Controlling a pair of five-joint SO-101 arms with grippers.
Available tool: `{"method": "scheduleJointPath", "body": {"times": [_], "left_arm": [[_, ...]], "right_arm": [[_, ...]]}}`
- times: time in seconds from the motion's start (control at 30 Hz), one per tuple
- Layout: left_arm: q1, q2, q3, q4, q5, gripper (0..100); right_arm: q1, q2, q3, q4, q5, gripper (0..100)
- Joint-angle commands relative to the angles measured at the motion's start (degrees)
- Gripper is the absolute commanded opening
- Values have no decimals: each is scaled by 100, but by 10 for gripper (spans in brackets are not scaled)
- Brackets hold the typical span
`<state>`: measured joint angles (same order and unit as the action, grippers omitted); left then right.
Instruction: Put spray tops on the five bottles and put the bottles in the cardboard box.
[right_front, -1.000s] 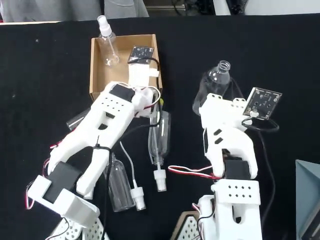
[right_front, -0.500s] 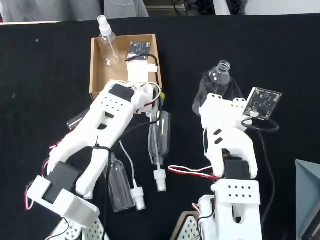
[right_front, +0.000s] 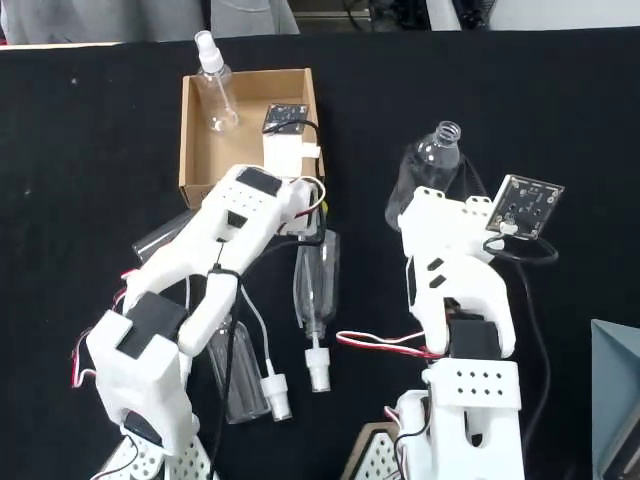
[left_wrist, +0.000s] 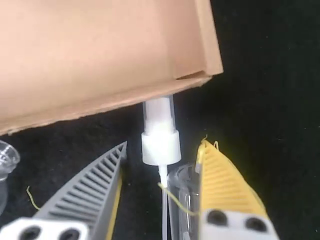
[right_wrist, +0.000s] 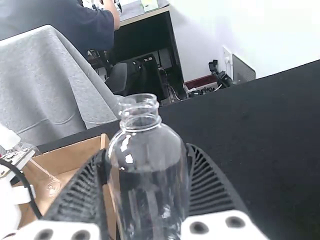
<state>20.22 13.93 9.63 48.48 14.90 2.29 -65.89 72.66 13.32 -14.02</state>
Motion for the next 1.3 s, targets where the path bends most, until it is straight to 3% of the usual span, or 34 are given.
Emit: {"method": "scheduleJointPath", "body": {"times": [0.0, 0.6, 0.77, 0.9, 1.27], "left_arm": [[-75, 53, -453, 79, 62, 202], [-57, 308, -435, 53, 62, 200], [-31, 308, -418, 70, 9, 105], [-31, 308, -391, 114, 9, 91], [-84, 246, -391, 888, 0, 95]], "right_arm": [[114, -242, -48, -176, 9, 11], [114, -242, -57, -176, 9, 11], [114, -242, -57, -176, 9, 11], [114, -242, -57, -176, 9, 11], [114, -242, -57, -176, 9, 11]]}}
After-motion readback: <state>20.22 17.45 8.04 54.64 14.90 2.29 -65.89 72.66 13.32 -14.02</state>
